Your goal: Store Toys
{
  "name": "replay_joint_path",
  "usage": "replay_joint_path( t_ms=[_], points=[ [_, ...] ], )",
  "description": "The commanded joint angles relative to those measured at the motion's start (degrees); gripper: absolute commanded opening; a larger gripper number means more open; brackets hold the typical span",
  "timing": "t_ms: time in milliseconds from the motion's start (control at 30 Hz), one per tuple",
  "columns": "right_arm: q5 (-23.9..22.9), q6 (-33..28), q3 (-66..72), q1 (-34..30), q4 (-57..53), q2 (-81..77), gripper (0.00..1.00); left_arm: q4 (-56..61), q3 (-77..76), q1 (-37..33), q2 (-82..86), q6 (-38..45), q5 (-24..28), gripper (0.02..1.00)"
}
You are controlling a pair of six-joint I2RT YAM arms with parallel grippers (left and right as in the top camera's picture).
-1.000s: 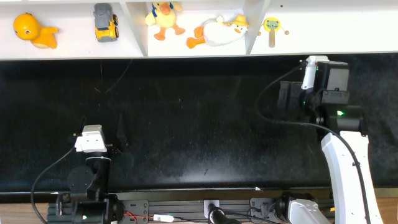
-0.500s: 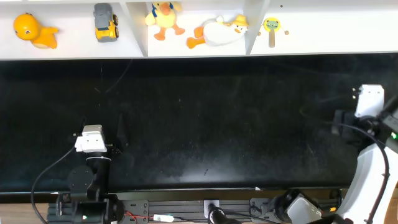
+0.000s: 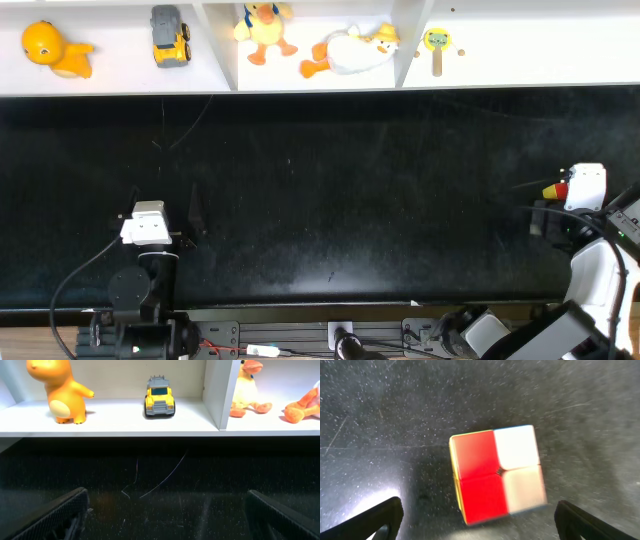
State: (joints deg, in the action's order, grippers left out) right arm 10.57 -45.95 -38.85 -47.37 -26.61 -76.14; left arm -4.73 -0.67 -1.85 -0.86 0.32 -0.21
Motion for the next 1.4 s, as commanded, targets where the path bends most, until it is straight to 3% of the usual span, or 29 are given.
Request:
replay_joint_path(
  t_ms=[33,200,500,667,800,1100,1400],
  points=[
    [2.54,-0.33,0.85,-0.39,3.56,-2.8,0.985,-0.09,0.2,0.37,0.7,-0.42,0.57,0.998],
    [2.51,-0.33,0.87,-0.39,6.84,-4.61,0.958,-0.09,0.2,0.37,0.7,-0.42,0.57,0.998],
    [1.46,-0.33,0.87,-0.39,7.98,-6.32,0.577,-0.09,0.2,0.37,0.7,-0.42,0.57,0.998],
    [1.44,-0.28,0.87,-0.11,7.96,-5.77,0.503,-0.09,0.2,0.37,0.7,-0.42,0.57,0.998],
    [1.51,3.02,0.42,1.44,8.09,-3.17,0.509,-0.09,0.2,0.37,0.7,-0.42,0.57,0.998],
    [1.46,16.59,-9.49,9.6,7.3,-1.14,0.522,-0.09,0.2,0.37,0.7,-0.42,0.57,0.998],
    [1.14,23.34,-27.8,16.96,6.86,-13.55,0.511,-0.09,0.2,0.37,0.7,-0.42,0.57,1.0]
  ],
)
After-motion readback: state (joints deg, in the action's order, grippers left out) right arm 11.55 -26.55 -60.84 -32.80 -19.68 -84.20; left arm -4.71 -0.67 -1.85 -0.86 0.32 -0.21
